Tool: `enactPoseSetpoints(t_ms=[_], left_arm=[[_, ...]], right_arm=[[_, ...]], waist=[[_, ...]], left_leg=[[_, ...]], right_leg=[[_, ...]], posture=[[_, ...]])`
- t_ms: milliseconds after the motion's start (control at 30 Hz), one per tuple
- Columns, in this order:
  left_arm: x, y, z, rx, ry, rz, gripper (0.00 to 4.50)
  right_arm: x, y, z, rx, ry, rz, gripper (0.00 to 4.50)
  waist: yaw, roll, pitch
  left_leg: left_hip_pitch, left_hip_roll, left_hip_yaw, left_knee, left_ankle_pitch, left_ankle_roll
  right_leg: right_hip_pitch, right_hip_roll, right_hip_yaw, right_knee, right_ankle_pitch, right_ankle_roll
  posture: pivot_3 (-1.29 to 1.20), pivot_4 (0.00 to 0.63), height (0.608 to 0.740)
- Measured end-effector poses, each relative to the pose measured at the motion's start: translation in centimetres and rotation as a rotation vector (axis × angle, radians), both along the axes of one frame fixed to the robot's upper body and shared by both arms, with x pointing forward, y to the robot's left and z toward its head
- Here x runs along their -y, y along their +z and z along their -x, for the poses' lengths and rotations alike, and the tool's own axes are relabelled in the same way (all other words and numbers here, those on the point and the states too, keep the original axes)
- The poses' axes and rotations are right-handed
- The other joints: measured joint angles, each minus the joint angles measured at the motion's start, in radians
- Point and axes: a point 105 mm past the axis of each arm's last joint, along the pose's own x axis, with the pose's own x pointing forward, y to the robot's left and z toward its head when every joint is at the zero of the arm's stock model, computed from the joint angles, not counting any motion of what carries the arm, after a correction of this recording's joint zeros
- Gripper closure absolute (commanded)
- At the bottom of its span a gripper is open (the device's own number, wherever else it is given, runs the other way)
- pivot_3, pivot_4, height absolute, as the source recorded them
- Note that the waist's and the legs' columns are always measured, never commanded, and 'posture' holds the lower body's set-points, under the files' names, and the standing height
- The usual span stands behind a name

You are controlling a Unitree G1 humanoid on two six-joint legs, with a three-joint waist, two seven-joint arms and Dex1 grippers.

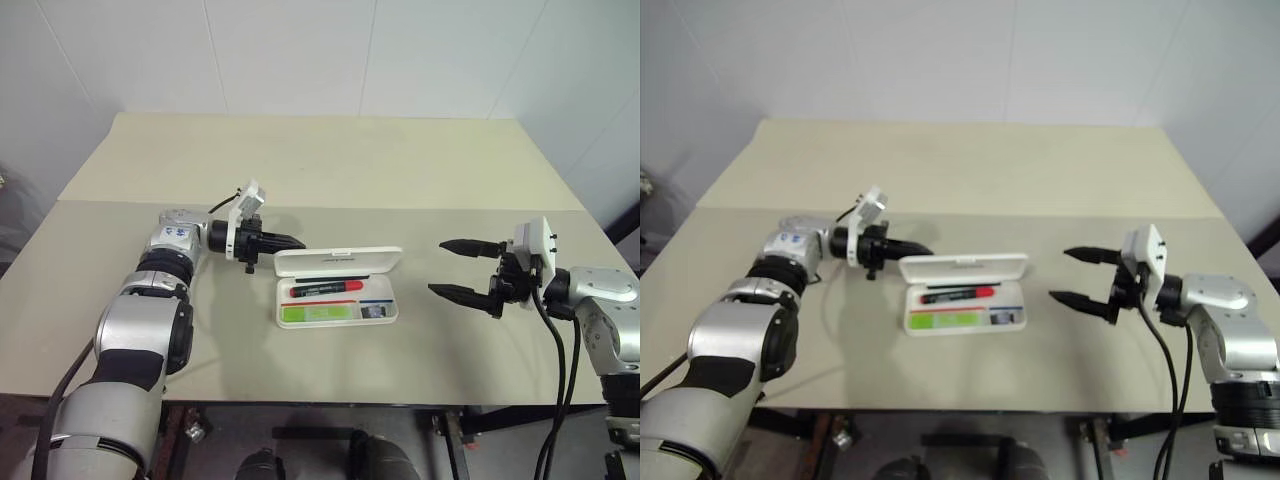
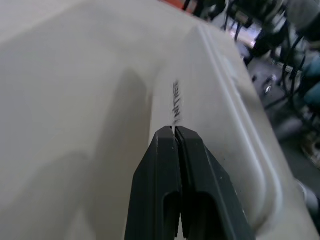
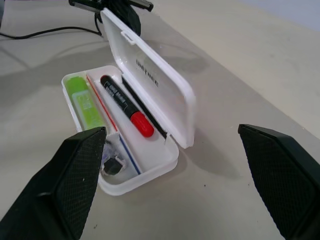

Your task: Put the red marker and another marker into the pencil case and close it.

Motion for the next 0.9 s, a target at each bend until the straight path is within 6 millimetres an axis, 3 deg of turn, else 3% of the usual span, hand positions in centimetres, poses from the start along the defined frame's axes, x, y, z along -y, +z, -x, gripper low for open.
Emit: enactPoseSetpoints(t_ms=[367,567,900], left_arm=[[-0.1,-1.4,0.6,0.065,-0.081,-0.228,4.45],[0.6,-2.7,1.4,0.157,-0.188,-0.344,4.45],[1.5,-2.7,1.5,0.303,-0.31,-0.488,4.45]], right_arm=[[1.9,2.4,-0.5,-0.026,0.048,-0.039,0.0],[1.7,4.9,-0.6,0.003,0.071,-0.107,0.0],[0.6,4.5,-0.8,0.021,0.062,-0.127,0.0]], waist=[[0.001,0.0,0.0],[0.002,0.0,0.0],[0.003,0.0,0.0]], left_leg=[[0.0,0.0,0.0,0.0,0.0,0.001],[0.0,0.0,0.0,0.001,0.0,0.0],[0.0,0.0,0.0,0.002,-0.001,0.001]], right_leg=[[0.0,0.0,0.0,0.0,0.0,0.0],[-0.001,-0.001,0.0,0.001,0.0,0.0],[0.0,-0.001,0.0,0.001,0.0,0.0]], posture=[[0.0,0.15,0.74],[0.0,0.15,0.74],[0.0,0.15,0.74]])
